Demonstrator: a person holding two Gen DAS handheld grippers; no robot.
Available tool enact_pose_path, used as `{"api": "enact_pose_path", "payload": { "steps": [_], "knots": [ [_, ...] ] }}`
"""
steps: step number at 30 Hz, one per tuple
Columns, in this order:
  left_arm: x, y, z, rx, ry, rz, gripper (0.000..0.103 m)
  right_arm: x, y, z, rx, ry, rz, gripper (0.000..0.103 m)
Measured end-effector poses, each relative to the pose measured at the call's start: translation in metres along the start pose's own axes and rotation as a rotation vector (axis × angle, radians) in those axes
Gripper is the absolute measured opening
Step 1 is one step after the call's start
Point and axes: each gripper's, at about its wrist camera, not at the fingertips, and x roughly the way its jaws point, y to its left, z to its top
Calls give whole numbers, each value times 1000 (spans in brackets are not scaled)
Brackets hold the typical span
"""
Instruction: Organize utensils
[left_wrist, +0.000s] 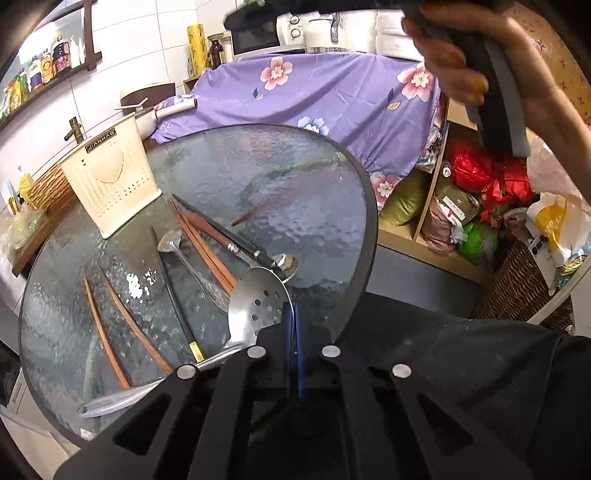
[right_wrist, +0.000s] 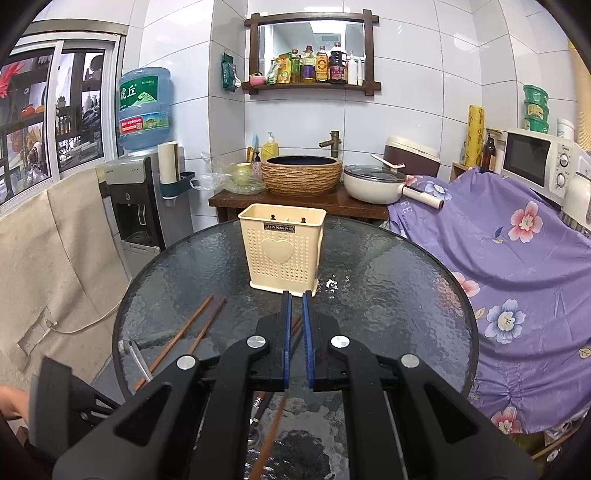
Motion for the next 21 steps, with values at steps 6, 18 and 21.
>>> {"api": "enact_pose_path", "payload": {
  "steps": [6, 18, 21],
  "knots": [
    [-10, 8, 6, -24, -43, 16, 2, 12, -12, -14, 46, 63, 18, 6],
    [-14, 21, 13, -49, -67, 30, 2, 58, -23, -122, 62, 111, 56, 12],
    [-15, 21, 15, -40, -68, 38, 2, 63, -27, -126, 124, 113, 65, 12]
  ]
}}
